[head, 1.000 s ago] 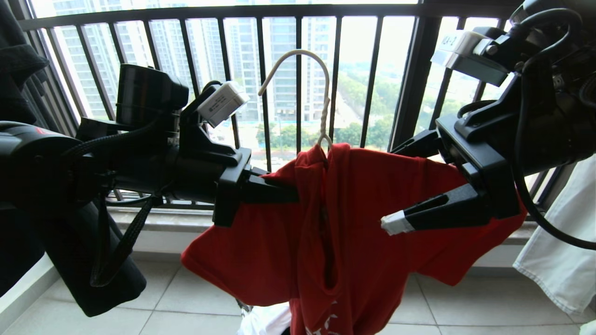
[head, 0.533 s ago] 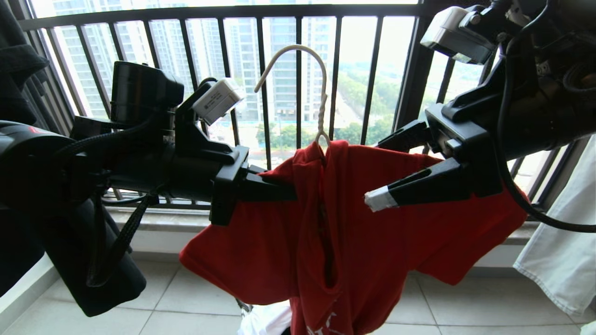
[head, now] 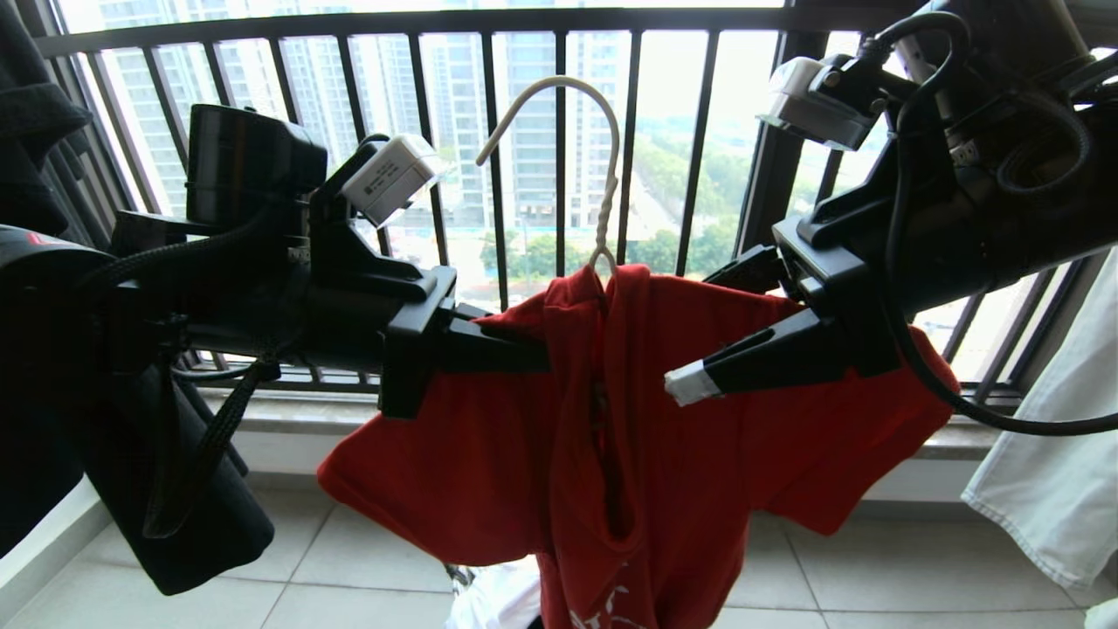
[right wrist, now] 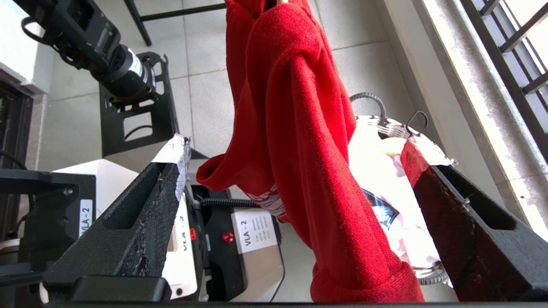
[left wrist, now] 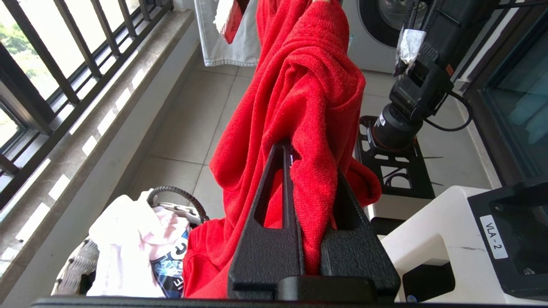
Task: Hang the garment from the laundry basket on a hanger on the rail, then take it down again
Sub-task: Hang the clothes on the clothes rack
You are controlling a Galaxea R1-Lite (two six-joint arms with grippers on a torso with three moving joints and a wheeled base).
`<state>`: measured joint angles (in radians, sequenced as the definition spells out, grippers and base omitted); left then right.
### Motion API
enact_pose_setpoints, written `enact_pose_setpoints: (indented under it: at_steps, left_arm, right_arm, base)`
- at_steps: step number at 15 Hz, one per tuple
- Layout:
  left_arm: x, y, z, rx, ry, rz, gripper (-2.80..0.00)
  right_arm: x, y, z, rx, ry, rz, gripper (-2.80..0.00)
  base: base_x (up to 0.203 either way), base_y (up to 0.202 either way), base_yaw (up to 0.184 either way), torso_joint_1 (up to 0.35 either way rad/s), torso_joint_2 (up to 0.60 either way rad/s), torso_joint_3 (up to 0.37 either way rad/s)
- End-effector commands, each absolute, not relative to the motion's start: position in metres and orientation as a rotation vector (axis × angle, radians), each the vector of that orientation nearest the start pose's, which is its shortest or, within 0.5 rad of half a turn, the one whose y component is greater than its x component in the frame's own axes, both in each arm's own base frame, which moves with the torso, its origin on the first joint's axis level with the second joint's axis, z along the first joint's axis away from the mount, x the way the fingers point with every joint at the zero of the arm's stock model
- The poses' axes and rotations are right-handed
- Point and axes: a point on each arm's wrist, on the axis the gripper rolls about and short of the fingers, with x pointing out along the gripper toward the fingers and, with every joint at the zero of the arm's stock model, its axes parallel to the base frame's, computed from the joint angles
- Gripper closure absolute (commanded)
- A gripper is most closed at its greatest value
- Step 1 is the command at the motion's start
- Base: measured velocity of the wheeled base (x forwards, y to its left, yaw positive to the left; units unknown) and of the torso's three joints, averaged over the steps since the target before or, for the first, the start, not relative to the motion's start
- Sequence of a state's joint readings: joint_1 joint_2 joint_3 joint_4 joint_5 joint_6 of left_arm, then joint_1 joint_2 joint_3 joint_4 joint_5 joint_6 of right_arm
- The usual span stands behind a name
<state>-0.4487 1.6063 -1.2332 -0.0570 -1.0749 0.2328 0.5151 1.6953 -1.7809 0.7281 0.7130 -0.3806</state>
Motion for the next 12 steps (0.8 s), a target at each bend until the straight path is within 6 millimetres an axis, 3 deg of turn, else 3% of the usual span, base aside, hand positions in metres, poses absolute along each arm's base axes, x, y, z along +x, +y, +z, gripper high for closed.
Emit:
enact_pose_setpoints:
  at_steps: [1, 6, 7, 8, 12]
  left_arm:
    - [0.2464, -0.1405, 0.2816, 0.08, 0.14, -1.544, 0.0]
    - [0.2464, -0.1405, 0.2816, 0.08, 0.14, -1.544, 0.0]
    - [0.2465, -0.1405, 0.2816, 0.08, 0.14, -1.543, 0.0]
    - [0.2464, -0.1405, 0.2816, 0.08, 0.14, -1.544, 0.0]
    - [0.2465, -0.1405, 0.282, 0.081, 0.138, -1.543, 0.0]
  right_arm:
    - [0.2407, 0.1528, 0.3255, -0.251, 0.465, 1.297, -2.8]
    - [0.2413, 0.1534, 0.3196, -0.254, 0.489, 1.292, -2.8]
    - [0.2413, 0.1534, 0.3196, -0.256, 0.488, 1.291, -1.16]
    - [0.2413, 0.1534, 0.3196, -0.257, 0.488, 1.289, 0.0]
    - [0.2401, 0.1529, 0.3173, -0.262, 0.516, 1.282, 0.0]
  base:
    - [0.0, 0.0, 0.0, 0.0, 0.0, 0.0]
    - [0.0, 0.0, 0.0, 0.0, 0.0, 0.0]
    - [0.0, 0.0, 0.0, 0.0, 0.0, 0.0]
    - [0.0, 0.0, 0.0, 0.0, 0.0, 0.0]
    - [0.0, 0.0, 0.0, 0.0, 0.0, 0.0]
